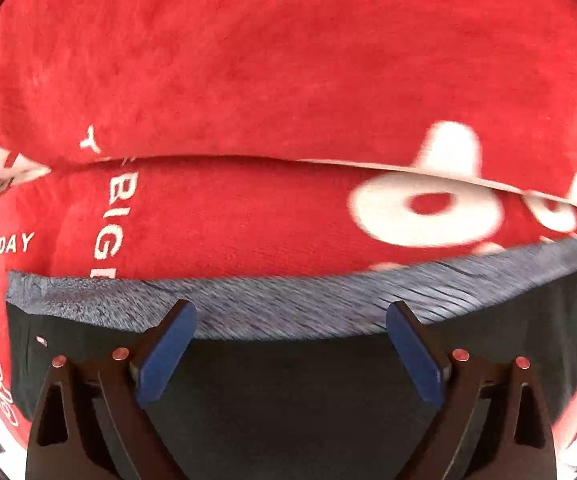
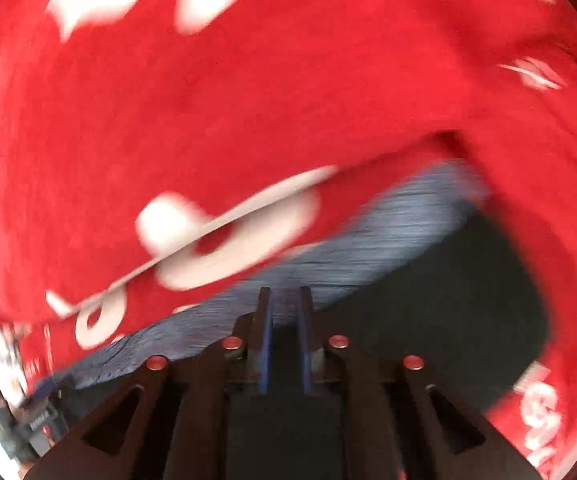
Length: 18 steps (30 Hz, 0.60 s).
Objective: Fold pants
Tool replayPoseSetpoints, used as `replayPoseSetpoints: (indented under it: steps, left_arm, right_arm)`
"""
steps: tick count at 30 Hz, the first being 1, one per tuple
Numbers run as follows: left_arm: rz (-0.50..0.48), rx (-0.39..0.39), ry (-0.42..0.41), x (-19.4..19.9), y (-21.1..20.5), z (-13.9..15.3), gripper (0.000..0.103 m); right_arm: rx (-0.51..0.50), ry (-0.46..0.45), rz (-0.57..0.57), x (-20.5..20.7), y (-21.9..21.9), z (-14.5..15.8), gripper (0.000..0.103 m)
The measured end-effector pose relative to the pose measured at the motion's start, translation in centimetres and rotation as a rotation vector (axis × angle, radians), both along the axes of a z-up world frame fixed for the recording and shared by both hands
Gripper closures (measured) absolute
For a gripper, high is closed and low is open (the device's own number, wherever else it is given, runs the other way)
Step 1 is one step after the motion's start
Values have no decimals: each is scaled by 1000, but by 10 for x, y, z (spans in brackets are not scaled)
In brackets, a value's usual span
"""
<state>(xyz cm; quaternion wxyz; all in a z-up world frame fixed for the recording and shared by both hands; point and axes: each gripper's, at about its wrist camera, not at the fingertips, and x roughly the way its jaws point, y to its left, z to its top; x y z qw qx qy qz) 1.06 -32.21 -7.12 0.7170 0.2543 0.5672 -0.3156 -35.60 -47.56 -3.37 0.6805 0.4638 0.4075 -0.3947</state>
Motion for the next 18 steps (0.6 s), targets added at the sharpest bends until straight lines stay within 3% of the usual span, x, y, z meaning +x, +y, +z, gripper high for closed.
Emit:
replayPoseSetpoints:
  steps: [3, 4, 8, 10, 13, 14, 15, 16, 18]
  left_arm:
    - [-76, -26, 24, -35, -8, 13, 7]
    - [-104, -31, 30, -47, -13, 15, 7]
    - [-182, -16, 93, -102, -32, 4, 7]
    - [-205, 11, 110, -120, -35, -8, 7]
    - [-213, 11, 62, -133, -30, -12, 7]
    - [-212, 12, 69, -133, -30, -12, 7]
    - [-209, 13, 75, -133, -30, -12, 7]
    - [-204, 22, 85, -131, -30, -11, 7]
    - [-203, 29, 92, -128, -28, -11, 7]
  right_arm:
    - [50, -44, -176, -74, 3, 7, 57]
    - [86, -72, -242, -98, 5, 4, 53]
    - [209, -201, -371, -131, 24, -18, 53]
    - [217, -243, -352, -134, 28, -24, 54]
    - [268, -292, -301, -130, 23, -38, 54]
    - [277, -277, -296, -122, 20, -43, 56]
    - [271, -258, -293, -121, 18, -45, 72]
    - [266, -268, -286, -119, 16, -44, 97]
    - [239, -288, -282, -116, 20, -36, 97]
